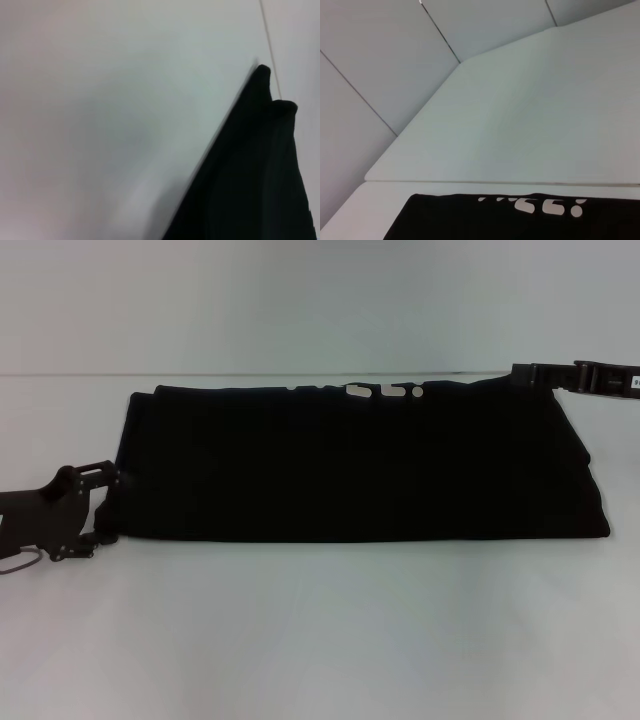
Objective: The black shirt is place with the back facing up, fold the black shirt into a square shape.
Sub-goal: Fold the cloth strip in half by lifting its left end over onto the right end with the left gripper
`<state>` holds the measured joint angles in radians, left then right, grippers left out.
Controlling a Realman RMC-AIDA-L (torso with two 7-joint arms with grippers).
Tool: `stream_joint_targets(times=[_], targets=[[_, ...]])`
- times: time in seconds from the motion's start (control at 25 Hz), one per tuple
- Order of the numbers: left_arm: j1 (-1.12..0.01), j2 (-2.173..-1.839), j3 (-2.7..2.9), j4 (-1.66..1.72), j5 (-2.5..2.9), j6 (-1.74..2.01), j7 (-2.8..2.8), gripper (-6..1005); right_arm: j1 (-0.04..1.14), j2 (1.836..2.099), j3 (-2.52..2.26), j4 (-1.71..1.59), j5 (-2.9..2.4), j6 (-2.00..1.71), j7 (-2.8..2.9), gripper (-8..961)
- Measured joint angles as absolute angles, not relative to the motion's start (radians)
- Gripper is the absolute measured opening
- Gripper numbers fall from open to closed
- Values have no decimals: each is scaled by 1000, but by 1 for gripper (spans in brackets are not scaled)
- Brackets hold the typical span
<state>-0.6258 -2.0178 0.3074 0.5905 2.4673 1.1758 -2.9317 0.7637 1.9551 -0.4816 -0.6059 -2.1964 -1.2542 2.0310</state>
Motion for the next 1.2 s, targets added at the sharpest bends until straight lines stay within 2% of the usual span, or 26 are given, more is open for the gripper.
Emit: stream_joint_targets(times=[1.2], targets=[[-659,-2014,312,565,2463,1128,-2820,844,762,1947,-481,-606,-2183,-1253,2031,625]])
